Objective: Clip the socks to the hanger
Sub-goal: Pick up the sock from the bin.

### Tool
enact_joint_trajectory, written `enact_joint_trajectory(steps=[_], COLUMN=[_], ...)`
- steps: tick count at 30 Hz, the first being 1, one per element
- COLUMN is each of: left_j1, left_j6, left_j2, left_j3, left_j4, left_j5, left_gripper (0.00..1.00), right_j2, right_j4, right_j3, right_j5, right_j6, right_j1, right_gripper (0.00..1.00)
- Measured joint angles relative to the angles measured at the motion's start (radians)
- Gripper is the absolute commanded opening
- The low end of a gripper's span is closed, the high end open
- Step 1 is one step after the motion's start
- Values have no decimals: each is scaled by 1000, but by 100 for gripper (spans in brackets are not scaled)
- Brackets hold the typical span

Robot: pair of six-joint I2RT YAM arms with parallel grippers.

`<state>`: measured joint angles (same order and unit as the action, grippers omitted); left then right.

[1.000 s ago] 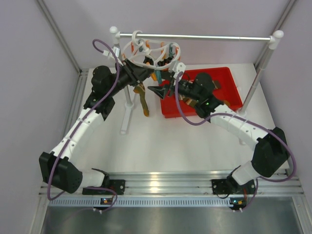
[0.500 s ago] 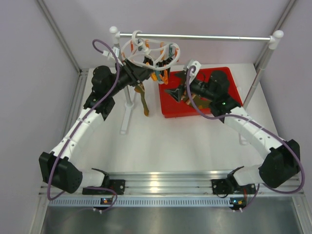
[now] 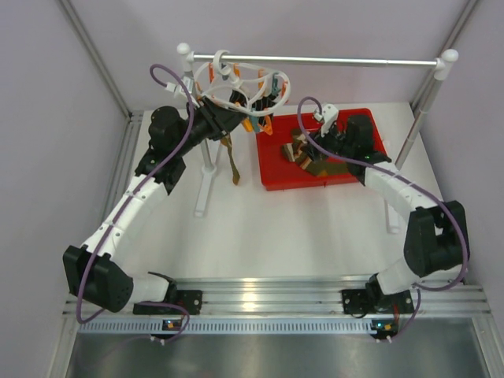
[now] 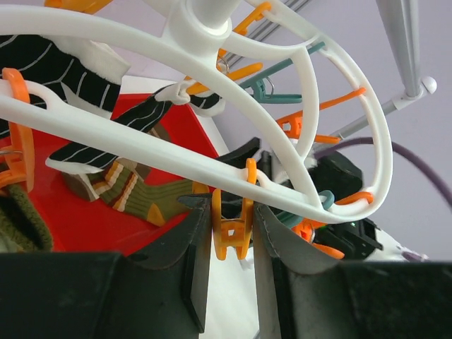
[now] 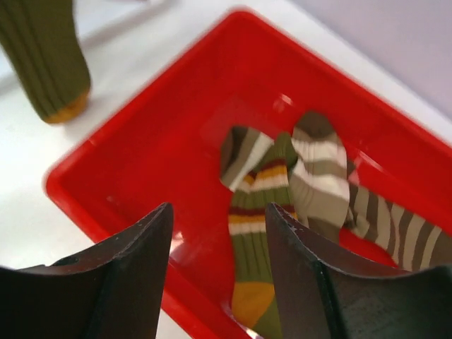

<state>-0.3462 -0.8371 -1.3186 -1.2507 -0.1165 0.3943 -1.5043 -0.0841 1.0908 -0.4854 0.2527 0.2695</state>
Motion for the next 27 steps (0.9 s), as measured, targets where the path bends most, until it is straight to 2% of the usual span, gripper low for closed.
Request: enact_joint_trajectory(steps=[5,9,16,23,25,27], left_j1=[0,0,0,0,0,0], left_j6=[2,2,2,2,2,2], left_j2=[0,0,0,0,0,0], left_j3=[0,0,0,0,0,0], left_j4=[12,15,17,19,19,20], left_j5=[-5,-9,-10,-14,-15,-16], left_gripper=[0,0,0,0,0,0], right_j2=[-193,-314,-448,-519,-534,-544], right_j4=[106,155,161,216,230,243], right_j3=[106,209,336,384,391,392], right_j5=[26,46,106,120,118,117], right_j6=[82,120,145,183,192,203], right_j1=[-19,-16,-10,-5,-1,2], right_gripper=[47,47,47,48,43,26])
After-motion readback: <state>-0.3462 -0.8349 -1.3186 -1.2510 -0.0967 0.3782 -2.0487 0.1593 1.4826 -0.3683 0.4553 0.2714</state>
